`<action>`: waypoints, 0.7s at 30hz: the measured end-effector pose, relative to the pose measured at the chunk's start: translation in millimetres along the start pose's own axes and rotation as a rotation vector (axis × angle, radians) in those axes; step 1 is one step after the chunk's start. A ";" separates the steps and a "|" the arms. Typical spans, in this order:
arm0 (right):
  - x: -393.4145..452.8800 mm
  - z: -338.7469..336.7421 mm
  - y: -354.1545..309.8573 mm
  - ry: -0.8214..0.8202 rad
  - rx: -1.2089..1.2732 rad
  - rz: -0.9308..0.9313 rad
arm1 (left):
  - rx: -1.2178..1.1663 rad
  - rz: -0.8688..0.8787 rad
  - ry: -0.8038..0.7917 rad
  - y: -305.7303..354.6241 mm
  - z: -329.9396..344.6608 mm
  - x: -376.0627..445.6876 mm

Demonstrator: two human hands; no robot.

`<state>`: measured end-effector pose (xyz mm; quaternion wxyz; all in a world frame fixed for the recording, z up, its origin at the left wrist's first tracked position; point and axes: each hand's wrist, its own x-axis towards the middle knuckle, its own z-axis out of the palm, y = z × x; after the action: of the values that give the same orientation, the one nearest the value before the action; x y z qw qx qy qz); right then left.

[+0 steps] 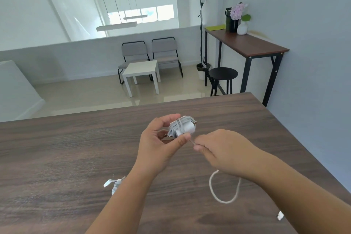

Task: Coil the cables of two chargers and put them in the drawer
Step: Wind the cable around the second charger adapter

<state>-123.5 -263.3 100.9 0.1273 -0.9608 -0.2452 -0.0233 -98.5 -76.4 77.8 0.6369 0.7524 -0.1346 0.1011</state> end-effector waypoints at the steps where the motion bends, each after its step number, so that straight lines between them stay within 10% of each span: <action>1: -1.9 -5.7 -3.7 -0.025 -0.016 -0.009 | 0.067 0.028 0.015 -1.9 -1.1 0.7; 15: 16.3 -43.0 11.5 0.069 0.046 -0.246 | 0.108 0.125 -0.272 -1.4 -7.0 -2.7; 21: 21.5 -41.3 24.4 -0.071 0.543 -0.135 | -0.099 0.104 -0.330 2.1 -10.3 -8.3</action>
<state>-92.2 -284.5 137.4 0.3696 -0.8733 -0.3101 0.0684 -106.8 -65.9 78.8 0.6365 0.7183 -0.2807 0.0023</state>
